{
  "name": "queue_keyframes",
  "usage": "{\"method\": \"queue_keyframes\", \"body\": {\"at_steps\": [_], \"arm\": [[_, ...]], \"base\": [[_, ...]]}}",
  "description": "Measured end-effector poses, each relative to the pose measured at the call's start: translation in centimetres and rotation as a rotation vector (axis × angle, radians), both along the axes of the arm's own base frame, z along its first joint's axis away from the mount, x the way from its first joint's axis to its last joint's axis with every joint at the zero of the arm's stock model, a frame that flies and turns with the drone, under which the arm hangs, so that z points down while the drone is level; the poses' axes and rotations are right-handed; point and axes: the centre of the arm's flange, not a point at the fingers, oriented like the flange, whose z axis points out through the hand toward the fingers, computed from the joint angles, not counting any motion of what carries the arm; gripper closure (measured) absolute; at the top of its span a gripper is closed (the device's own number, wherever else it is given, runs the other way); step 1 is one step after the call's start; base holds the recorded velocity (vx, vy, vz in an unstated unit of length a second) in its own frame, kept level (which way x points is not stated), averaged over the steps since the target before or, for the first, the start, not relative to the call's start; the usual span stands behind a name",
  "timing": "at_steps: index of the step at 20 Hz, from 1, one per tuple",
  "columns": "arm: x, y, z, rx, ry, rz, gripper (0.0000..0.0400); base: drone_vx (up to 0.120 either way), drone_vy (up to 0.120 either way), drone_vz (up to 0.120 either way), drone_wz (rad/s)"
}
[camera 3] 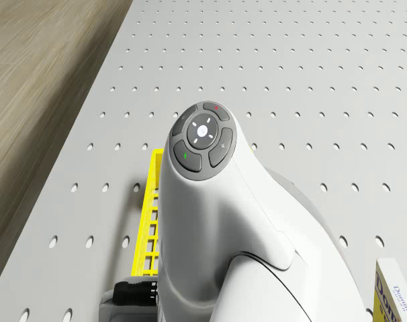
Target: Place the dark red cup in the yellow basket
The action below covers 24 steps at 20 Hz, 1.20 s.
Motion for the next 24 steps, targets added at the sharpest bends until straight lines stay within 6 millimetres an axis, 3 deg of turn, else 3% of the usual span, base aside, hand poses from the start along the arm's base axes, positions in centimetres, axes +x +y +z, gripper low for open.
{"method": "queue_keyframes", "body": {"at_steps": [6,15,19,24], "arm": [[0.00,0.00,0.00,0.000,0.000,0.000,0.0300],[0.00,0.00,0.00,0.000,0.000,0.000,0.0300],[0.00,0.00,0.00,0.000,0.000,0.000,0.0300],[0.00,0.00,0.00,0.000,0.000,0.000,0.0300]], "base": [[0.120,0.047,-0.020,0.000],[0.120,0.000,-0.120,0.000],[0.120,0.070,-0.120,0.000],[0.008,0.000,-0.080,0.000]]}}
